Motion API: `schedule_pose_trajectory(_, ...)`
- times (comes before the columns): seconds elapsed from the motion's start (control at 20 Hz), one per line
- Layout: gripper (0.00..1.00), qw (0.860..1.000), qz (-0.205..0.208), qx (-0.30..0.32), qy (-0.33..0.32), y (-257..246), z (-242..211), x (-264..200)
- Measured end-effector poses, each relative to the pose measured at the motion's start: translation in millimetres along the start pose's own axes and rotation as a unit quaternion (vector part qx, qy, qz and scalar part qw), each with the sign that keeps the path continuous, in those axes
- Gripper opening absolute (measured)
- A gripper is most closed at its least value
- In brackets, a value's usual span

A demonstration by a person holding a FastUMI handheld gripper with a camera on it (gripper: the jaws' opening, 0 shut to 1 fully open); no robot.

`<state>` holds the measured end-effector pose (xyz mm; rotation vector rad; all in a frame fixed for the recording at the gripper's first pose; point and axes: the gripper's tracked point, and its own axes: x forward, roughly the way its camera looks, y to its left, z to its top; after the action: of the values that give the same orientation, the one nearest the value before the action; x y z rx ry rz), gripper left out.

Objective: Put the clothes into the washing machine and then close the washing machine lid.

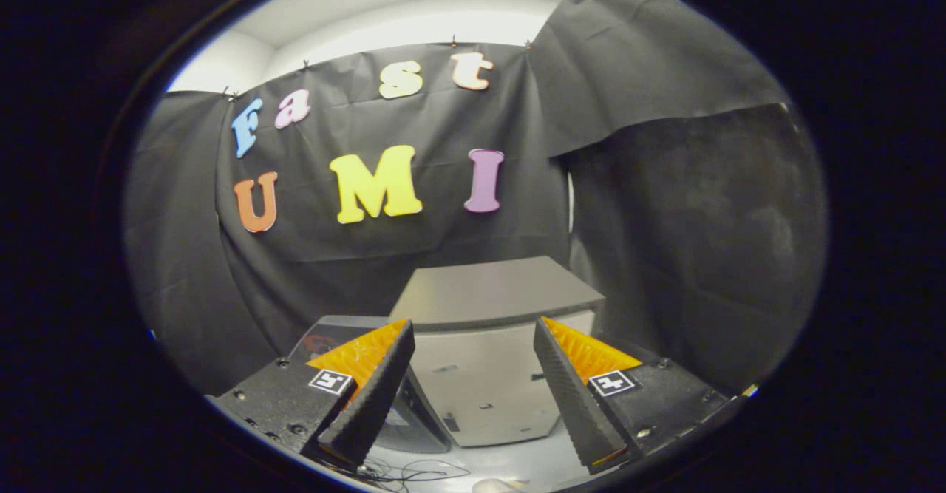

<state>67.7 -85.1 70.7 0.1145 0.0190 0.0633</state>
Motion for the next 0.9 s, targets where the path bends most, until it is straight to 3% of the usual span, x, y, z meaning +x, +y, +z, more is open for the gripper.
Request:
schedule_pose_trajectory(0.35,0.99,0.999,0.009,-0.034,0.015,-44.9,-45.4,-68.8)
schedule_pose_trajectory(0.9,0.99,0.999,0.013,-0.03,0.02,-48.1,-60.9,-102.6)
